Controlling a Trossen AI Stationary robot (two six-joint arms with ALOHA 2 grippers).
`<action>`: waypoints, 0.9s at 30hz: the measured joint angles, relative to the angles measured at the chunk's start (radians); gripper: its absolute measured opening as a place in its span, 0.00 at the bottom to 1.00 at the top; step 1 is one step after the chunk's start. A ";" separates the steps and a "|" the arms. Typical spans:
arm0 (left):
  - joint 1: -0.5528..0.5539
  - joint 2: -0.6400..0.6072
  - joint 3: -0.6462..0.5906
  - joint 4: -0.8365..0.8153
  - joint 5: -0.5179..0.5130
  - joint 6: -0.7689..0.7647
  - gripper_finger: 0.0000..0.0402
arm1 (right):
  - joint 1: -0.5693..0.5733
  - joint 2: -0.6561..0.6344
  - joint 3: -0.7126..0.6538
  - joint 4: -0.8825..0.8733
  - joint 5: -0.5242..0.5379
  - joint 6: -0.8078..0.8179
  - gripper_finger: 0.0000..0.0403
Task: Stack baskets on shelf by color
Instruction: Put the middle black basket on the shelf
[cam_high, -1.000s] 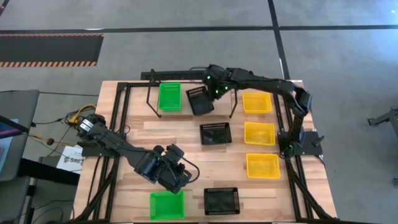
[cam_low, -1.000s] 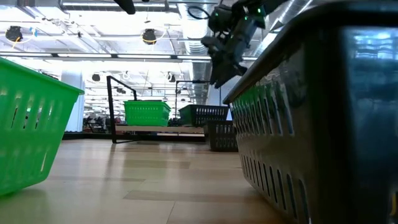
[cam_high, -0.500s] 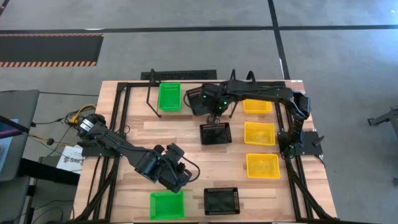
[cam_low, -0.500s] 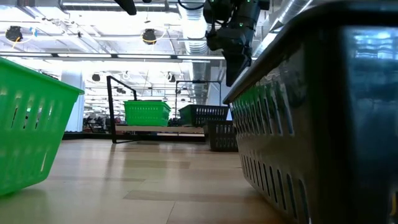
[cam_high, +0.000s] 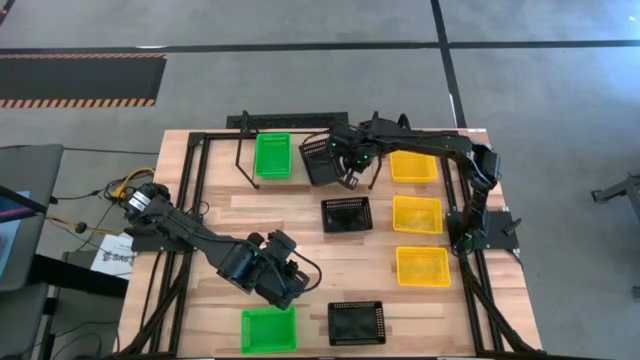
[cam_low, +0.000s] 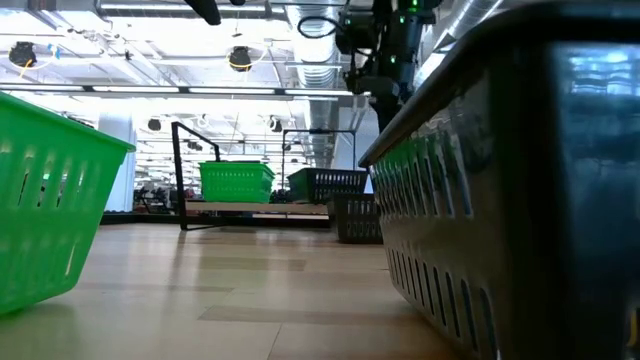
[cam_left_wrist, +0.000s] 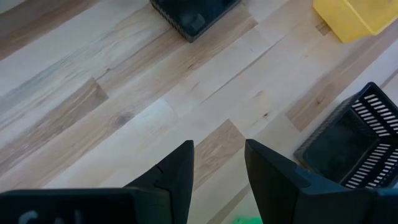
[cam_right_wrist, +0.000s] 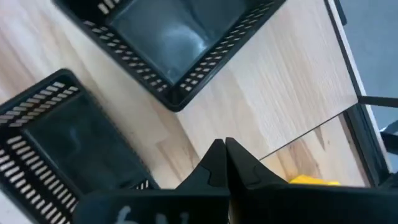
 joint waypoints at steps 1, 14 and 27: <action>0.000 0.000 0.000 0.000 -0.002 0.000 0.32 | -0.004 0.000 -0.016 0.012 -0.004 0.011 0.00; 0.001 0.000 0.000 0.000 -0.005 0.001 0.32 | -0.015 -0.002 -0.164 0.183 -0.049 0.052 0.00; 0.013 0.000 0.000 0.000 -0.022 0.005 0.32 | 0.038 0.003 -0.096 0.220 -0.103 -0.069 0.00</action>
